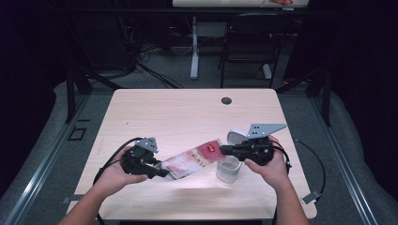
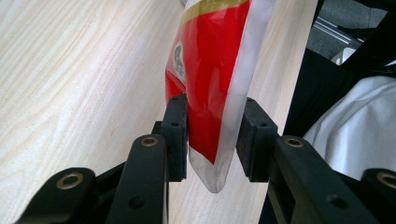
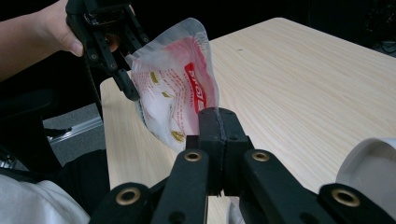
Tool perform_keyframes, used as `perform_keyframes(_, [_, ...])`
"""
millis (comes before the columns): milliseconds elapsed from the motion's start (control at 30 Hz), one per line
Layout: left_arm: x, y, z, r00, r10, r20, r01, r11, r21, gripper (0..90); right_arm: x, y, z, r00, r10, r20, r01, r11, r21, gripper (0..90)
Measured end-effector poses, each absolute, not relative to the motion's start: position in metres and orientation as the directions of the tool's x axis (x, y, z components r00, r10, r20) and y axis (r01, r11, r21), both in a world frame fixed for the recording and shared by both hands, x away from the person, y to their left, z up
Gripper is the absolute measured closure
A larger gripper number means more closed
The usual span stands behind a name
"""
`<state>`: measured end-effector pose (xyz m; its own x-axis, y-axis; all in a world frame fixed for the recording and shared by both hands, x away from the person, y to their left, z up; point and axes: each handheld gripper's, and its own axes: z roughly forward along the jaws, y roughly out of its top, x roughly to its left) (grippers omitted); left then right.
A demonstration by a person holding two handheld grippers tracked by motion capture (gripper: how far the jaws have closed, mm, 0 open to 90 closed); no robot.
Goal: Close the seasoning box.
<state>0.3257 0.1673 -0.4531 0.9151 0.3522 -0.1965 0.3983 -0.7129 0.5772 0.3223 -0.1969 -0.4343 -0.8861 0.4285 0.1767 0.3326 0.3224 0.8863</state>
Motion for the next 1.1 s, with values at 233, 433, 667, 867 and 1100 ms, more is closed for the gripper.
perform_keyframes(233, [0.326,0.168,-0.448,0.915,0.354,-0.193,0.397,-0.711,0.581,68.0,0.323,-0.198,-0.436,-0.884,0.429,0.185,0.338,0.313,0.888,90.0])
perform_keyframes(433, [0.327,0.170,-0.444,0.915,0.357,-0.185,0.396,-0.716,0.576,68.2,0.324,-0.198,-0.438,-0.880,0.439,0.181,0.344,0.325,0.881,90.0])
perform_keyframes(667, [0.328,0.170,-0.440,0.916,0.356,-0.186,0.395,-0.713,0.579,68.4,0.325,-0.199,-0.440,-0.878,0.441,0.189,0.349,0.317,0.882,90.0])
perform_keyframes(867, [0.328,0.169,-0.438,0.914,0.361,-0.186,0.399,-0.711,0.580,68.5,0.325,-0.200,-0.440,-0.874,0.446,0.191,0.352,0.311,0.883,90.0])
perform_keyframes(1100, [0.329,0.169,-0.435,0.915,0.359,-0.184,0.396,-0.711,0.582,68.6,0.326,-0.201,-0.440,-0.873,0.447,0.196,0.355,0.306,0.883,90.0])
